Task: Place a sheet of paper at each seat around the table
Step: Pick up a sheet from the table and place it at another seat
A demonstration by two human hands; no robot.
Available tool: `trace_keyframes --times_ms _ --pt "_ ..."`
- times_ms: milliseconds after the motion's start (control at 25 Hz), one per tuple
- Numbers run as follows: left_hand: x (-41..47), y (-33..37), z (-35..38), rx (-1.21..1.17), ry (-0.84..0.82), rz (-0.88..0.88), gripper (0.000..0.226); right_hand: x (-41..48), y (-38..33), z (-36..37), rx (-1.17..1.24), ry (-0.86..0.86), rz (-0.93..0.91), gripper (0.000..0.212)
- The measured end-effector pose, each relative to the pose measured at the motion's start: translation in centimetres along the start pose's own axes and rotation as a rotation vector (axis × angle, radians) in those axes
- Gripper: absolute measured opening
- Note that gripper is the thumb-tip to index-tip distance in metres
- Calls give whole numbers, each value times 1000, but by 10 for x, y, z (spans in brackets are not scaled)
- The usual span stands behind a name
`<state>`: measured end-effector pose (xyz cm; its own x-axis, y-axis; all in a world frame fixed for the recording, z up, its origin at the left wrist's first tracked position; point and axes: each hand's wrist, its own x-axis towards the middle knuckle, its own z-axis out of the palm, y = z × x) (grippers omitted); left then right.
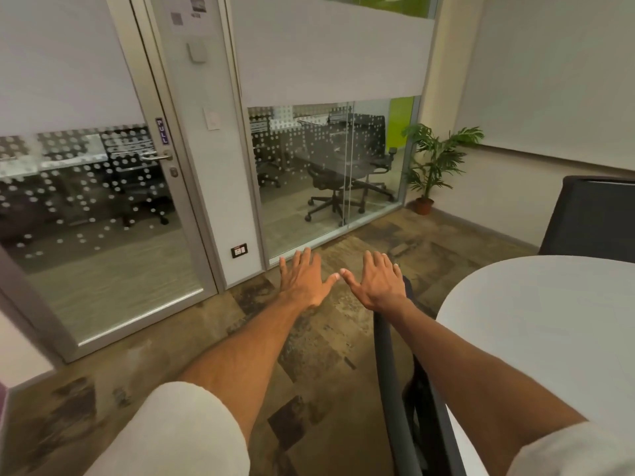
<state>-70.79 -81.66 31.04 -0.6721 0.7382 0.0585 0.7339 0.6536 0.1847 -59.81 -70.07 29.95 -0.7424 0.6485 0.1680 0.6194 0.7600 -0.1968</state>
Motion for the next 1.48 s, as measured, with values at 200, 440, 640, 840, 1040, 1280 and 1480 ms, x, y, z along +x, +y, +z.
trace_keyframes --times_ms 200,440,640,840,1040,1280,1480 --pt "104 -44 4 -14 -8 66 75 90 -20 29 -23 18 83 83" --pt "222 -85 7 6 -74 172 75 187 -51 62 -43 21 231 87" --pt "300 -87 25 30 -110 263 73 251 -44 83 -44 -9 329 85" --pt "396 -45 43 33 -114 368 75 326 4 94 -79 19 443 82" --pt "493 32 65 24 -152 480 75 396 86 91 -45 40 587 82" --pt "570 147 90 19 -207 648 76 432 184 79 -88 55 767 82" --pt "600 249 122 16 -261 862 75 429 268 73 -90 52 978 82"
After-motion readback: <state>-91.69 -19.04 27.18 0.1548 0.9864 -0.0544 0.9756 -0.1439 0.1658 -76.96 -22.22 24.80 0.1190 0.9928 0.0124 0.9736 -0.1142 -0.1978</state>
